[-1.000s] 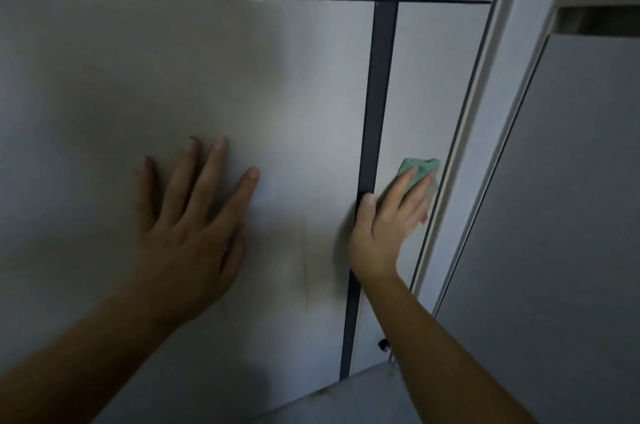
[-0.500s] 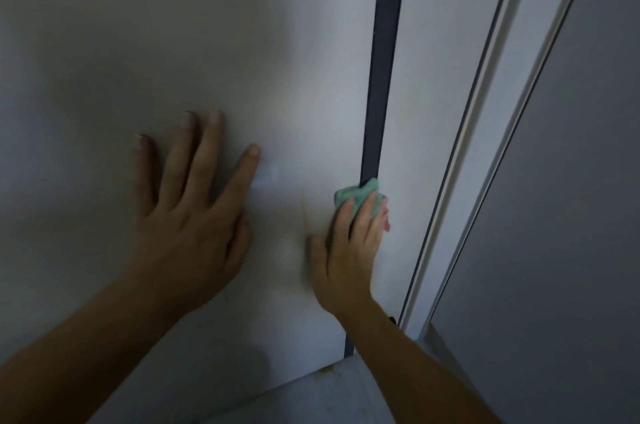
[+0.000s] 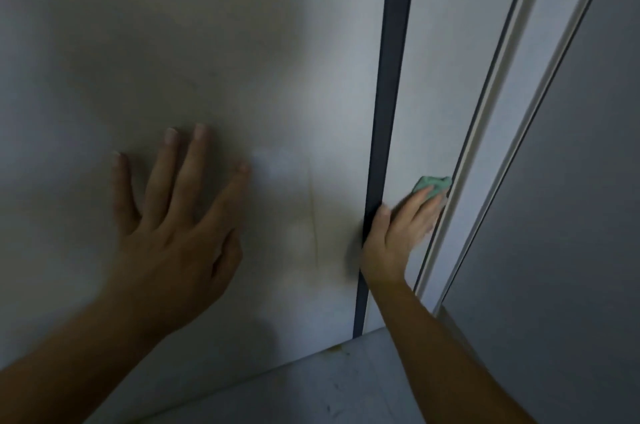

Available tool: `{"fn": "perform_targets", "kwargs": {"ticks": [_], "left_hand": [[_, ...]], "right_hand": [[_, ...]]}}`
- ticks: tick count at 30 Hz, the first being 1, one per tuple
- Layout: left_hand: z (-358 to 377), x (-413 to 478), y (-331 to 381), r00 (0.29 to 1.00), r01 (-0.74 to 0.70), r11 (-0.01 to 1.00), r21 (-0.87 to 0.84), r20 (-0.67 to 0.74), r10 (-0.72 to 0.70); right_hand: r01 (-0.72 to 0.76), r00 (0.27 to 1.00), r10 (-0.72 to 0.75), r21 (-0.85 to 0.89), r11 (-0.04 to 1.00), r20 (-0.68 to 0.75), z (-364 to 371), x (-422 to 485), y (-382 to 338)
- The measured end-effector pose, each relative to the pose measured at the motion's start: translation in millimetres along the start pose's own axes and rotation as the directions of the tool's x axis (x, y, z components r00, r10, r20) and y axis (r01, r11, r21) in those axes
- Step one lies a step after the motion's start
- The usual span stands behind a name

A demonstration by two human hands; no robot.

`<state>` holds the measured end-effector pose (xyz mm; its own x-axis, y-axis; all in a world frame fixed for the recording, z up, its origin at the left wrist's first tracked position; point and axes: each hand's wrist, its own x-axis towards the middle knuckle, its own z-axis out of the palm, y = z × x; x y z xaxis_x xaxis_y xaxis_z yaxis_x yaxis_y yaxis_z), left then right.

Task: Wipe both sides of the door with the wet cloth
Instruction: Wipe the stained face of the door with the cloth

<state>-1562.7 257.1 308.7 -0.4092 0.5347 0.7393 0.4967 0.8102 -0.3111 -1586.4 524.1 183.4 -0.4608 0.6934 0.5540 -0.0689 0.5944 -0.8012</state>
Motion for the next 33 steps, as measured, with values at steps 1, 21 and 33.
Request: {"fn": "perform_targets", "kwargs": {"ticks": [1,21,33], "left_hand": [[0,-8,-5,1.0,0.005,1.0,0.019,0.008,-0.006],[14,-55,-43,0.997,0.029,0.998,0.064,0.071,-0.034],[-21,-93,-85,0.963,0.267,0.963,-0.02,-0.016,-0.268]], "right_hand": [[0.015,0.999,-0.015,0.007,1.0,-0.033,8,-2,-21],[0.641,0.767,-0.635,-0.137,0.755,0.09,32,-21,-118],[0.879,0.461,-0.866,-0.236,0.414,0.196,21,28,-216]]}}
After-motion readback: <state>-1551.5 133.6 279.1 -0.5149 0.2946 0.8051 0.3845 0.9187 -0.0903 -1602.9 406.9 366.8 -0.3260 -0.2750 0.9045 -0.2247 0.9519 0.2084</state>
